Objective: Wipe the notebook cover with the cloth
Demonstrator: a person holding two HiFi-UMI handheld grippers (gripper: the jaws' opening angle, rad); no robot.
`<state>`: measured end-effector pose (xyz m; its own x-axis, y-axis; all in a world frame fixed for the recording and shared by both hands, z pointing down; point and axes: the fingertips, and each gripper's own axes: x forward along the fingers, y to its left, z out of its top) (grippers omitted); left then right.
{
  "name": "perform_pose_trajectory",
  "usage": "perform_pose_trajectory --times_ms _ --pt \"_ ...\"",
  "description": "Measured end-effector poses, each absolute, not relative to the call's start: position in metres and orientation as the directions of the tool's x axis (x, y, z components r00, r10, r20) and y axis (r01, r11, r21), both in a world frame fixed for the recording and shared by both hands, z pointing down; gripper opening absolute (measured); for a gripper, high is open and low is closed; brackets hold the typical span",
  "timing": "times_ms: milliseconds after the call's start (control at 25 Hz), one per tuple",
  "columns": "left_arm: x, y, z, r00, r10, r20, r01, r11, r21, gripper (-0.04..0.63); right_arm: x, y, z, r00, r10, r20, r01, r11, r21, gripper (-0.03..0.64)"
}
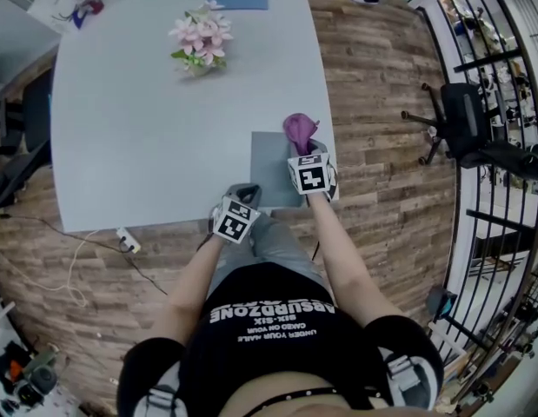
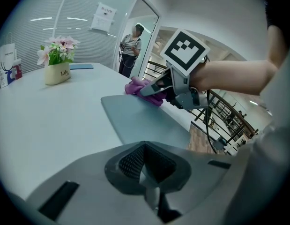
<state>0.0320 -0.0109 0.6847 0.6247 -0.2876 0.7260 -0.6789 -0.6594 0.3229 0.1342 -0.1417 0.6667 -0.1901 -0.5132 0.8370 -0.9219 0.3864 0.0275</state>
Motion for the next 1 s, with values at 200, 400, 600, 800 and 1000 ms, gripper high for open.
perform_pose_trajectory --times_ms 200,400,600,800,1000 --pt "0.032 -0.010 0.684 0.634 -0.288 0.717 -0.676 -0.658 0.333 0.014 0.122 -0.142 0.668 -0.180 -0.499 0.848 -0.913 0.405 0.044 0.084" --pt "0.032 -0.011 0.683 0.645 -0.289 0.707 -0.669 -0.660 0.341 0.014 0.104 -0.146 0.667 -0.208 -0.491 0.846 -0.901 0.434 0.031 0.084" --pt "0.031 -0.010 0.685 0.652 -0.295 0.699 -0.670 -0.655 0.349 0.014 0.073 -0.149 0.670 -0.261 -0.475 0.840 -0.872 0.490 0.006 0.084" --pt "0.032 -0.009 0.683 0.655 -0.289 0.698 -0.665 -0.659 0.351 0.014 0.052 -0.149 0.668 -0.302 -0.463 0.834 -0.855 0.518 -0.022 0.084" --pt "0.030 -0.010 0.683 0.656 -0.294 0.695 -0.668 -0.656 0.352 0.014 0.039 -0.150 0.668 -0.355 -0.450 0.819 -0.841 0.537 -0.069 0.085"
